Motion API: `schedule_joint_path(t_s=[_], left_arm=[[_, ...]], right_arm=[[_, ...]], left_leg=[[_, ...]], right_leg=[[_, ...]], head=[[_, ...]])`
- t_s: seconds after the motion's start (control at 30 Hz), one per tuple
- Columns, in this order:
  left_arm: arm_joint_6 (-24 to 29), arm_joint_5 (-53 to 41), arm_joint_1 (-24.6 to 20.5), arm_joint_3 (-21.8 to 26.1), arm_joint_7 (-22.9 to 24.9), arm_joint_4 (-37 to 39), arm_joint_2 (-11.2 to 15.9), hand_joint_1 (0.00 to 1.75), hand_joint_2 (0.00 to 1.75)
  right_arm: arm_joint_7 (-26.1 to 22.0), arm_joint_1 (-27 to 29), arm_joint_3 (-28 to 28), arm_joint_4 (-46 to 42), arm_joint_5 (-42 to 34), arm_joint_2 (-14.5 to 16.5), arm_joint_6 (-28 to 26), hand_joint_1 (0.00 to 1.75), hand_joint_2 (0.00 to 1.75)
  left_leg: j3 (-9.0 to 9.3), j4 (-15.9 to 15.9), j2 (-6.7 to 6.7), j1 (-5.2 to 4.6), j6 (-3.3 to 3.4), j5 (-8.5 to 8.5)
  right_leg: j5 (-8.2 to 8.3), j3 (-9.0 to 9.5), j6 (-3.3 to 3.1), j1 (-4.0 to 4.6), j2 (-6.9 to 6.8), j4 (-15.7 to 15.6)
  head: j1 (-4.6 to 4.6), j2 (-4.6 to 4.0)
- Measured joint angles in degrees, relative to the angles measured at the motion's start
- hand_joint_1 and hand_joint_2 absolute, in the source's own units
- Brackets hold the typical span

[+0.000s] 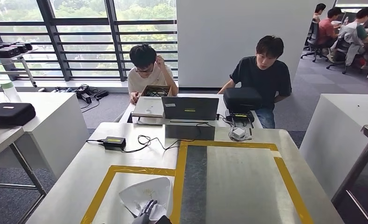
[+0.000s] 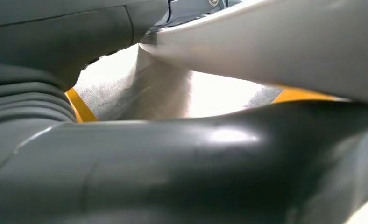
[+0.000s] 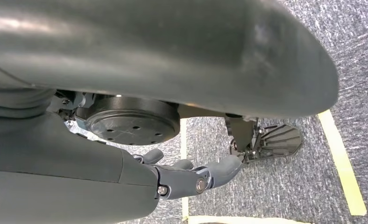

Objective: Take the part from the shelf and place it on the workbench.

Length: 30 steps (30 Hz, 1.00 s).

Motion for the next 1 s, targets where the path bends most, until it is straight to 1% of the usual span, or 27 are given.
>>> schedule_joint_path(t_s=[0.57, 0.63, 0.73, 0.83, 0.93, 1.0], left_arm=[[1.16, -0.46, 0.49, -0.01, -0.03, -0.2, -0.13, 0.0, 0.0], [2.54, -0.07, 0.69, 0.08, -1.16, -0.38, -0.13, 0.0, 0.0], [6.74, 1.26, 1.62, 1.17, -4.63, -2.35, 0.05, 0.0, 0.0], [11.59, 2.69, 3.78, 3.12, -6.46, -9.4, 1.51, 0.0, 0.0], [16.69, 3.39, 7.03, 6.01, -8.39, -24.32, 4.27, 0.0, 0.0], [20.97, 1.73, 9.16, 8.47, -11.43, -35.96, 5.53, 0.0, 0.0]], right_arm=[[0.0, 0.02, 0.0, 0.0, 0.2, 0.02, 0.01, 0.0, 0.0], [0.0, 0.02, -0.01, 0.0, 0.14, 0.02, 0.0, 0.0, 0.0], [0.0, 0.06, -0.13, 0.0, -0.21, 0.02, -0.12, 0.0, 0.0], [0.0, 0.22, -0.31, 0.0, -0.54, 0.02, -0.13, 0.0, 0.0], [0.0, 0.6, -0.49, 0.0, -0.58, 0.02, 0.2, 0.0, 0.0], [0.0, 0.8, -0.57, 0.0, -0.51, 0.01, 0.45, 0.0, 0.0]], left_leg=[[0.06, -0.01, 0.0, 0.03, -0.13, -0.16], [0.06, -0.01, 0.01, 0.03, -0.14, -0.16], [0.05, 0.01, 0.05, 0.06, -0.17, -0.12], [-0.26, 0.09, 0.08, 0.16, -0.31, 0.14], [-0.98, 0.18, 0.09, 0.24, -0.41, 0.35], [-1.23, 0.22, 0.09, 0.26, -0.44, 0.37]], right_leg=[[-0.2, 0.04, -0.1, 0.05, 0.01, 0.03], [-0.2, 0.01, -0.1, 0.05, 0.03, 0.03], [-0.15, -0.17, -0.12, 0.07, 0.08, 0.06], [0.1, -0.81, -0.19, 0.09, 0.1, 0.16], [0.3, -1.54, -0.28, 0.14, 0.11, 0.28], [0.32, -1.78, -0.31, 0.17, 0.11, 0.33]], head=[[0.0, 0.0], [0.0, 0.0], [0.0, 0.0], [0.0, 0.0], [-0.02, 0.0], [-0.05, 0.0]])
